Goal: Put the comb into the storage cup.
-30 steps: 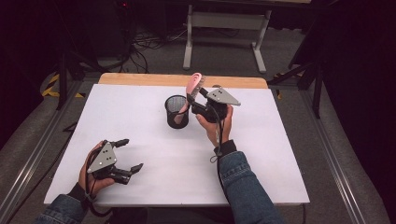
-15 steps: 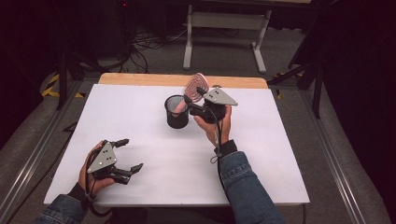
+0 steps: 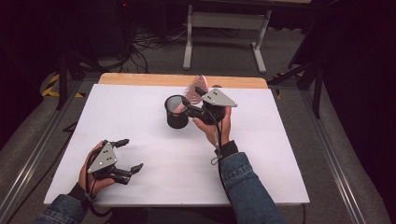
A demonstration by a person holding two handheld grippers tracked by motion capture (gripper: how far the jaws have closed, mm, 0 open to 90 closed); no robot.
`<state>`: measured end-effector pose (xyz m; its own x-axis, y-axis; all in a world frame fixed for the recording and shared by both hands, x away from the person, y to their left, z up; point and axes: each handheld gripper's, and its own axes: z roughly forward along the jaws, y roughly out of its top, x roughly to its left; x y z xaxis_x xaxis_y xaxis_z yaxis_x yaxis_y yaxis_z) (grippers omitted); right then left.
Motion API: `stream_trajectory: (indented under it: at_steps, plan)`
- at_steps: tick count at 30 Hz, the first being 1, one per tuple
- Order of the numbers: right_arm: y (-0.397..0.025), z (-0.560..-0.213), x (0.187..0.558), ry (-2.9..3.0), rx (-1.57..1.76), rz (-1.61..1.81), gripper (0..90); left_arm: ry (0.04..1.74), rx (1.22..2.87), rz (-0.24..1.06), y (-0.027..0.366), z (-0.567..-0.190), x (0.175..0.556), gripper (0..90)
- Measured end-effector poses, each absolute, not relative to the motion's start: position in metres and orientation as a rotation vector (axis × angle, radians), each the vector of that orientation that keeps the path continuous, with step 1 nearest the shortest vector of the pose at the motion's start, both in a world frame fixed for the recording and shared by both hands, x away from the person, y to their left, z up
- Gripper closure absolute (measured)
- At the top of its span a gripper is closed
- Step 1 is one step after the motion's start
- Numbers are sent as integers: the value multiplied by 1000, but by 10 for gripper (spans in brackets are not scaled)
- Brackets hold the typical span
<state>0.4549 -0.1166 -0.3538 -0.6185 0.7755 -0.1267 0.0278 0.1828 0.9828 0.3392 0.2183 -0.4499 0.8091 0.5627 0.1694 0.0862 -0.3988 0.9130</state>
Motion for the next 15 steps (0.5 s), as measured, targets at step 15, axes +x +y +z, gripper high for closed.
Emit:
stream_trajectory:
  at_steps: [15]
  plan:
    - [-118, -347, 448, 1829, 717, 1494, 304, 482, 1940, 562, 218, -450, 339, 58]
